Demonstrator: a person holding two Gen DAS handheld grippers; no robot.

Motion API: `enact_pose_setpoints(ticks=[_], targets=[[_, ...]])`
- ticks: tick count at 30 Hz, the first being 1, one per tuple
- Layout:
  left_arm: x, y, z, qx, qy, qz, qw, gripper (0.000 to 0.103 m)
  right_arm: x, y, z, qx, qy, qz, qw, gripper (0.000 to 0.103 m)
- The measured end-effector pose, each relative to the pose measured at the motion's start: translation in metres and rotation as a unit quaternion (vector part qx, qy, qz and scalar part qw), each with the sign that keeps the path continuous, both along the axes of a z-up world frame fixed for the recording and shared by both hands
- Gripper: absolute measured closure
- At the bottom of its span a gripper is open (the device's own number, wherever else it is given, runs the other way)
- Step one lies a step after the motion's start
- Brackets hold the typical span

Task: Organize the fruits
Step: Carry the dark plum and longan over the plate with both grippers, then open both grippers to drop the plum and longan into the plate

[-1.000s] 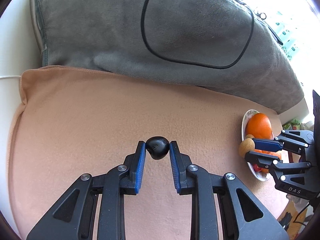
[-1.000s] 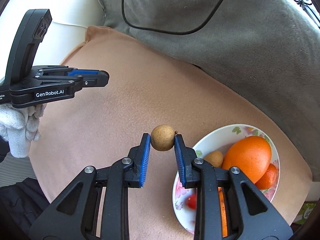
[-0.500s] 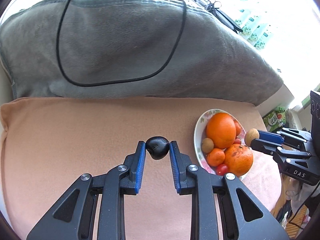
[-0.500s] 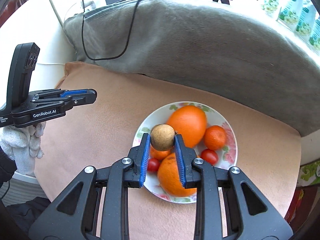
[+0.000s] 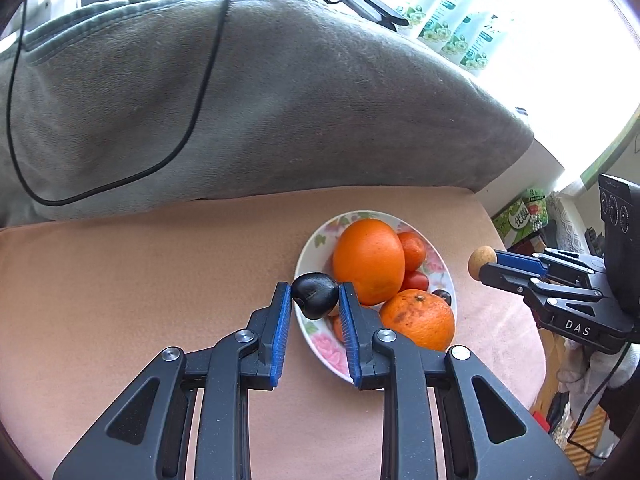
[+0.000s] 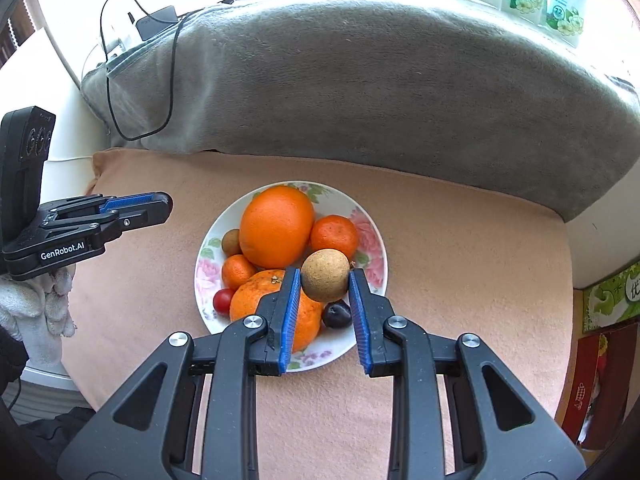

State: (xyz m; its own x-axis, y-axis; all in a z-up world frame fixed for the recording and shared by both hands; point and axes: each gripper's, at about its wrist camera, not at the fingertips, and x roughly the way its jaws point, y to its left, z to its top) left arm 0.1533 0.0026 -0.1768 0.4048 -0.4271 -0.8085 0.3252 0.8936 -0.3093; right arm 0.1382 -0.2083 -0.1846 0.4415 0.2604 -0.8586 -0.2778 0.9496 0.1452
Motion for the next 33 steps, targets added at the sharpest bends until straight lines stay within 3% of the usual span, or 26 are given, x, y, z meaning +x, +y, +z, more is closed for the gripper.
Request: enact_pose_setpoints(ticks=[22, 25, 30, 33], targets=[[0.002, -0.059, 0.006, -0.011, 0.004, -0.061, 0.9981, 0.080, 0.013, -0.013, -0.028, 0.022, 0.028, -0.007, 0.999, 0.076], [0.003, -0.063, 0.006, -0.011, 0.003, -0.065, 0.9978, 0.074, 0.015, -0.011, -0.028, 0.023, 0.028, -0.004, 0.999, 0.074], [0.003, -0.063, 0.006, -0.008, 0.003, -0.066, 0.9977, 0.071, 0.013, -0.010, -0.024, 0.021, 0.022, -0.005, 1.000, 0.058], [0.002, -0.061, 0.005, -0.005, 0.003, -0.065, 0.9979, 0.071, 0.012, -0.011, -0.023, 0.023, 0.021, -0.008, 1.000, 0.058]])
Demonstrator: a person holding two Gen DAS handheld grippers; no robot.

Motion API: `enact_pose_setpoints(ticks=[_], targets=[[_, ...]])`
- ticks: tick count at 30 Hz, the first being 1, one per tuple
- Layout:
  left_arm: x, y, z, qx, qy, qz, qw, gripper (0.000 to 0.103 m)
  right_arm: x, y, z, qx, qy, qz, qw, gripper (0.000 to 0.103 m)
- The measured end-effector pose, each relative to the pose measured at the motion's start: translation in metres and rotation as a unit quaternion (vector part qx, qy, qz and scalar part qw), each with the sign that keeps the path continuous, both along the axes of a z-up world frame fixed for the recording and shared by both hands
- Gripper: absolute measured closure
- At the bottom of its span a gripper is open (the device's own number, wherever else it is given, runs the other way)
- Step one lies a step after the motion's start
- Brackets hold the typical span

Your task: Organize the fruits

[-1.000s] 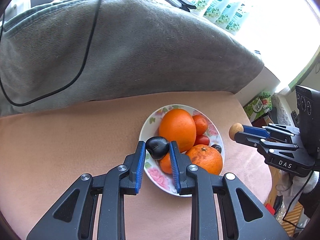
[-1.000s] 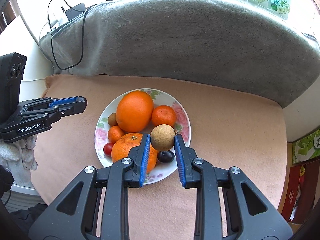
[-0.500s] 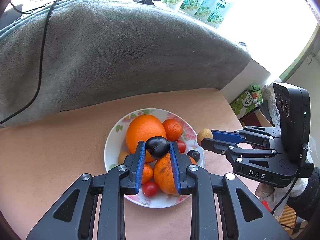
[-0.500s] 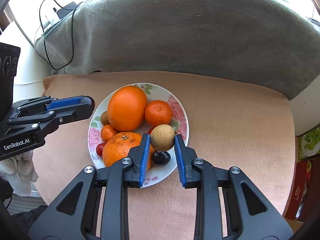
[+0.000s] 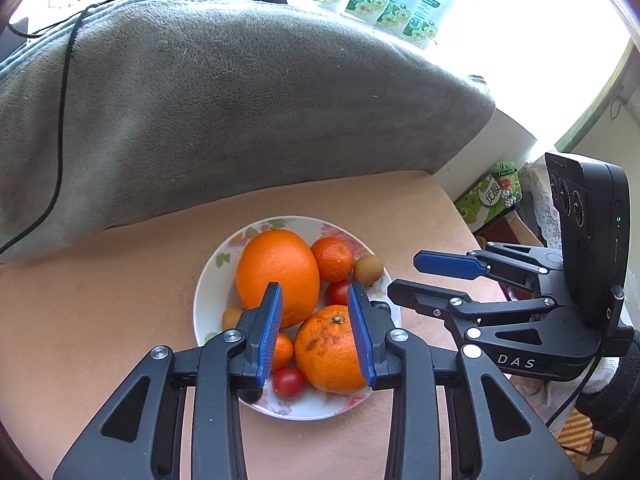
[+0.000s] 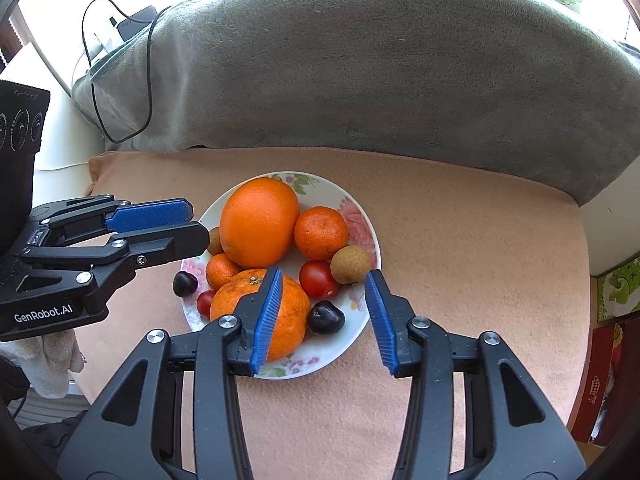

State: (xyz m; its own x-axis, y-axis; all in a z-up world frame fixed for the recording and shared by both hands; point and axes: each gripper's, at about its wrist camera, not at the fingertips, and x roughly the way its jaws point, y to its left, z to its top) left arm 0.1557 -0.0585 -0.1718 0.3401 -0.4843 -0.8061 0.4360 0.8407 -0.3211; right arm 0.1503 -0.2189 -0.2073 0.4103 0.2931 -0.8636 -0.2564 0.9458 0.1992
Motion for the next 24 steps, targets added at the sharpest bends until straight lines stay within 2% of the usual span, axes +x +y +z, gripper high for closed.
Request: enact_pose_setpoints(ticks=[2, 4, 6, 10, 12, 15, 20, 24], targets=[[0.000, 0.002, 0.000, 0.002, 0.001, 0.002, 1.0000, 0.069, -0.001, 0.000, 0.001, -0.001, -0.001, -0.003, 1.000, 0.056], [0.000, 0.005, 0.000, 0.003, 0.001, 0.007, 1.0000, 0.062, -0.003, -0.001, 0.004, -0.002, -0.004, -0.007, 1.000, 0.048], [0.000, 0.009, 0.000, 0.002, 0.001, 0.012, 0.9999, 0.060, -0.005, -0.003, 0.006, -0.003, -0.008, -0.012, 1.000, 0.041], [-0.001, 0.013, 0.003, 0.006, -0.002, 0.015, 0.9999, 0.060, -0.008, -0.006, 0.011, -0.006, -0.012, -0.020, 1.000, 0.037], [-0.002, 0.014, 0.005, 0.010, -0.007, 0.016, 0.9998, 0.051, -0.010, -0.007, 0.014, -0.008, -0.016, -0.023, 1.000, 0.034], [-0.004, 0.016, 0.009, 0.009, -0.009, 0.021, 0.9997, 0.047, -0.013, -0.007, 0.018, -0.010, -0.019, -0.027, 0.999, 0.029], [-0.010, 0.016, 0.016, 0.020, -0.014, 0.025, 0.9994, 0.040, -0.021, -0.010, 0.025, -0.014, -0.025, -0.036, 0.999, 0.026], [-0.016, 0.017, 0.023, 0.027, -0.021, 0.029, 0.9990, 0.039, -0.027, -0.011, 0.033, -0.015, -0.032, -0.041, 0.999, 0.025]])
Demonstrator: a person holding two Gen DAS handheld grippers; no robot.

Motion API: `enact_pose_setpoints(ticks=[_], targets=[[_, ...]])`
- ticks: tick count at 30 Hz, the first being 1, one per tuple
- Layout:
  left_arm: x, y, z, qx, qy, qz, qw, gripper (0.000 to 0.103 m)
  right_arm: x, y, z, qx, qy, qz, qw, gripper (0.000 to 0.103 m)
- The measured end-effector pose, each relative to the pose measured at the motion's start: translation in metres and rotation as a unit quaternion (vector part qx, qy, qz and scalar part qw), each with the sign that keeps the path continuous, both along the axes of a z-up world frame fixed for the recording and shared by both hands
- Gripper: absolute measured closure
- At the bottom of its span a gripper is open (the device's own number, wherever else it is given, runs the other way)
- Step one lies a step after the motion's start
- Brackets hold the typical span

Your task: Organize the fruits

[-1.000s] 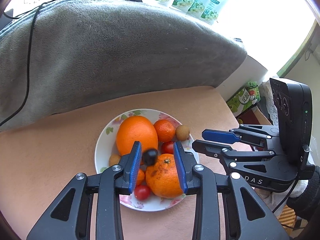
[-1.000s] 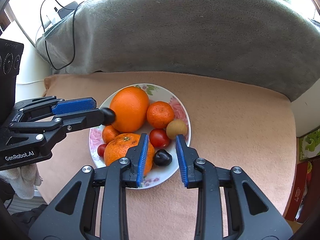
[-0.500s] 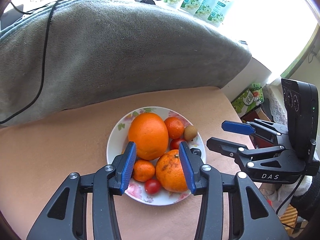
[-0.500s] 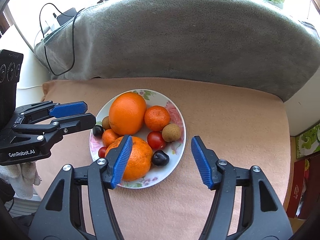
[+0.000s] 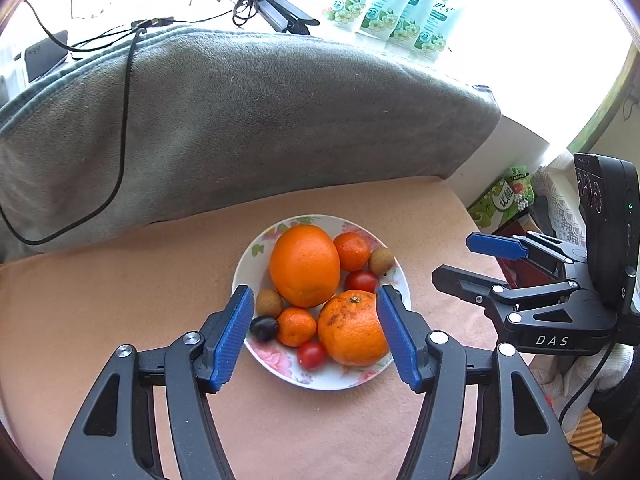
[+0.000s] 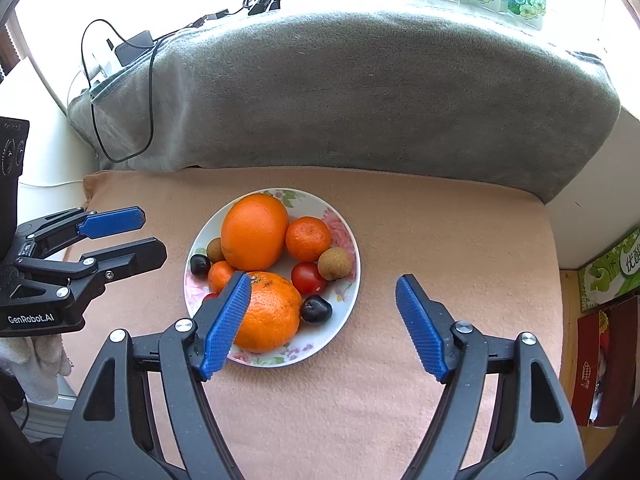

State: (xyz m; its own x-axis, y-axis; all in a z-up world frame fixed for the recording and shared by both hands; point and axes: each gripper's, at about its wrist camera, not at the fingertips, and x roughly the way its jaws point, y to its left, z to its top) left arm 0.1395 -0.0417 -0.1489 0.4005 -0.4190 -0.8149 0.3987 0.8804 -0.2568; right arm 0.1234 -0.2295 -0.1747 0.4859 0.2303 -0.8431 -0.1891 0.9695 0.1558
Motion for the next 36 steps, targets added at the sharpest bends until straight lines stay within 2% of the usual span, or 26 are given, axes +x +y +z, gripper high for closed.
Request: enact_pose_setpoints(ticks=[14, 23, 27, 30, 33, 36], targets=[[-0.017, 0.010, 0.025, 0.003, -0.004, 0.030, 0.9995, 0.039, -0.019, -0.008, 0.023, -0.003, -0.019, -0.028, 0.999, 0.025], [-0.040, 0.016, 0.053, 0.015, -0.032, 0.045, 0.9984, 0.039, -0.038, -0.008, 0.049, 0.009, -0.049, -0.041, 0.998, 0.025], [-0.050, 0.018, 0.063, 0.013, -0.038, 0.051, 0.9979, 0.032, -0.050, -0.003, 0.061, 0.002, -0.062, -0.037, 0.997, 0.023], [-0.059, 0.020, 0.070, 0.009, -0.045, 0.054, 0.9975, 0.032, -0.059, -0.001, 0.070, 0.003, -0.072, -0.037, 0.997, 0.016], [-0.065, 0.023, 0.075, 0.002, -0.043, 0.056, 0.9975, 0.031, -0.068, 0.000, 0.081, 0.006, -0.084, -0.044, 0.996, 0.015], [-0.073, 0.029, 0.087, -0.002, -0.061, 0.065, 0.9960, 0.023, -0.077, -0.001, 0.095, 0.014, -0.102, -0.054, 0.993, 0.014]])
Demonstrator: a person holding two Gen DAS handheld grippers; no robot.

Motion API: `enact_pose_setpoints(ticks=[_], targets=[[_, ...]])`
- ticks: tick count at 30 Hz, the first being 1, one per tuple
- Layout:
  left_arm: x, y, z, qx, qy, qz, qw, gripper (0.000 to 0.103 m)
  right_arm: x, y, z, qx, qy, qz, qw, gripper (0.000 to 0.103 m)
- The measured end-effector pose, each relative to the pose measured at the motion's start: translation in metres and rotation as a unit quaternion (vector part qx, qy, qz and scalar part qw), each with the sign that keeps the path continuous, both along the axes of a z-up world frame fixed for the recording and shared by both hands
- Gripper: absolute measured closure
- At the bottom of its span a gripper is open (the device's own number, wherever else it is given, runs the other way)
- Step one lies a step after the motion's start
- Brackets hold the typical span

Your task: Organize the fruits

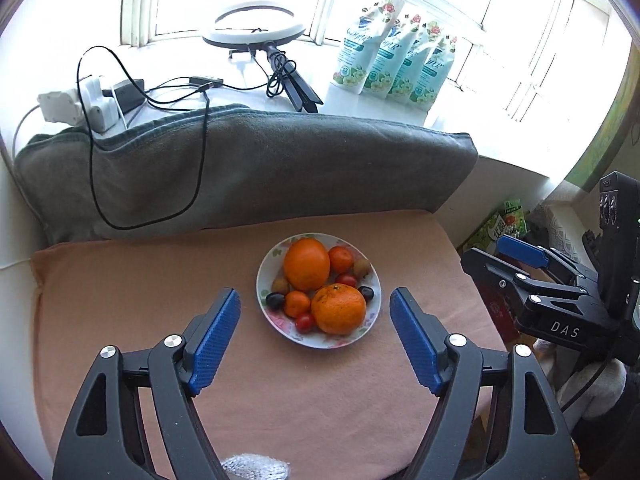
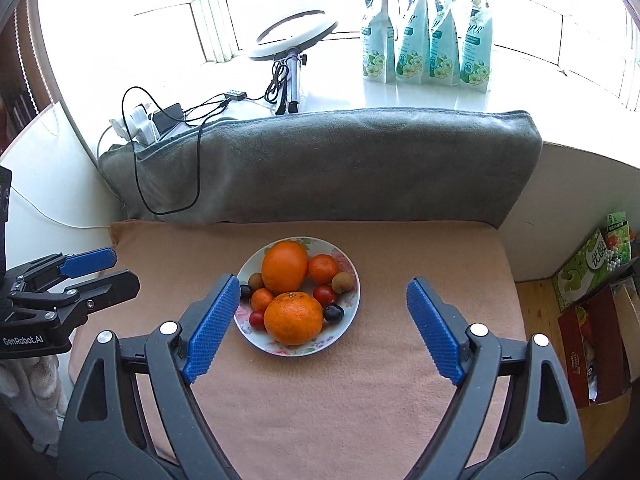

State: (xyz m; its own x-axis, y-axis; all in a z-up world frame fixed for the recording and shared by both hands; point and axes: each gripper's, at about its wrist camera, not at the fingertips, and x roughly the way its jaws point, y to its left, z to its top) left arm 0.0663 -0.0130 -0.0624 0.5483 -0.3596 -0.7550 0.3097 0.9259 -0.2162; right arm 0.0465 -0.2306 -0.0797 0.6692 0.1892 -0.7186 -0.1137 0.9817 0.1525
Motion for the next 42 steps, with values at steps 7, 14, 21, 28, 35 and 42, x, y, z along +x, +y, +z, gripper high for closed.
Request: enact_pose_setpoints(ticks=[7, 14, 21, 28, 35, 42], targets=[[-0.010, 0.012, 0.027, -0.007, -0.031, 0.017, 0.9993, 0.021, -0.016, 0.004, 0.032, -0.002, -0.043, -0.005, 0.999, 0.007], [-0.014, 0.017, 0.047, -0.001, -0.063, 0.027, 0.9977, 0.020, -0.024, 0.011, 0.049, 0.004, -0.064, -0.001, 0.998, 0.005], [-0.016, 0.019, 0.056, 0.006, -0.077, 0.040, 0.9962, 0.019, -0.022, 0.012, 0.047, 0.017, -0.065, 0.003, 0.998, 0.005], [-0.016, 0.017, 0.058, 0.011, -0.079, 0.042, 0.9959, 0.019, -0.021, 0.011, 0.044, 0.023, -0.065, 0.003, 0.998, 0.004], [-0.016, 0.016, 0.058, 0.014, -0.078, 0.042, 0.9960, 0.019, -0.019, 0.012, 0.043, 0.025, -0.062, 0.005, 0.998, 0.004], [-0.018, 0.018, 0.059, 0.012, -0.078, 0.045, 0.9959, 0.019, -0.018, 0.014, 0.043, 0.026, -0.060, 0.006, 0.998, 0.004]])
